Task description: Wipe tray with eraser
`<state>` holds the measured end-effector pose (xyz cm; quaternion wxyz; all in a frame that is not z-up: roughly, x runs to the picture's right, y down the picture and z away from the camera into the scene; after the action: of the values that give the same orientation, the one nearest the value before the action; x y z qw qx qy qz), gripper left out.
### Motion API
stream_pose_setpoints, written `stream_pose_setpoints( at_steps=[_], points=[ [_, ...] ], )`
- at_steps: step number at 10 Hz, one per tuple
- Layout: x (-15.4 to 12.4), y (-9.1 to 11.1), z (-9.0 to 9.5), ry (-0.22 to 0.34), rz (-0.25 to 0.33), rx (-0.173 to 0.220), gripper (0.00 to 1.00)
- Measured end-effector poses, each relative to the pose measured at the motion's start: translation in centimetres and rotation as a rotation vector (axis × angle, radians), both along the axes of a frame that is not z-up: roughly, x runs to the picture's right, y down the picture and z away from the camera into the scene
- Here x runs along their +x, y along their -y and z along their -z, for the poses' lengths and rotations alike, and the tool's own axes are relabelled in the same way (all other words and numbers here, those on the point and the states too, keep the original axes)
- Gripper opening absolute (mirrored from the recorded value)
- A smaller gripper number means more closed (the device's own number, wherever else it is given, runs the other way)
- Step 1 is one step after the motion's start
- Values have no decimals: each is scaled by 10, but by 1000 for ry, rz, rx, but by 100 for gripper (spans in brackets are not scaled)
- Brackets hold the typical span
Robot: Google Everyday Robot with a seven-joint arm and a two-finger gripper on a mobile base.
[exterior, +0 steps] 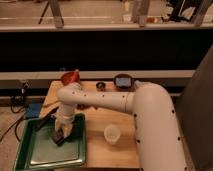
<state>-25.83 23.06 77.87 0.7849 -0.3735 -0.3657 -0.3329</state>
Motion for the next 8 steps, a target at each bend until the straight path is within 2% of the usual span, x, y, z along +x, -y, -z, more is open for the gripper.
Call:
stream_pose_setpoints(
  at_steps=[4,8],
  points=[
    [-68,-7,7,82,59,5,0],
    [-88,-15,11,116,90,2,0]
  ],
)
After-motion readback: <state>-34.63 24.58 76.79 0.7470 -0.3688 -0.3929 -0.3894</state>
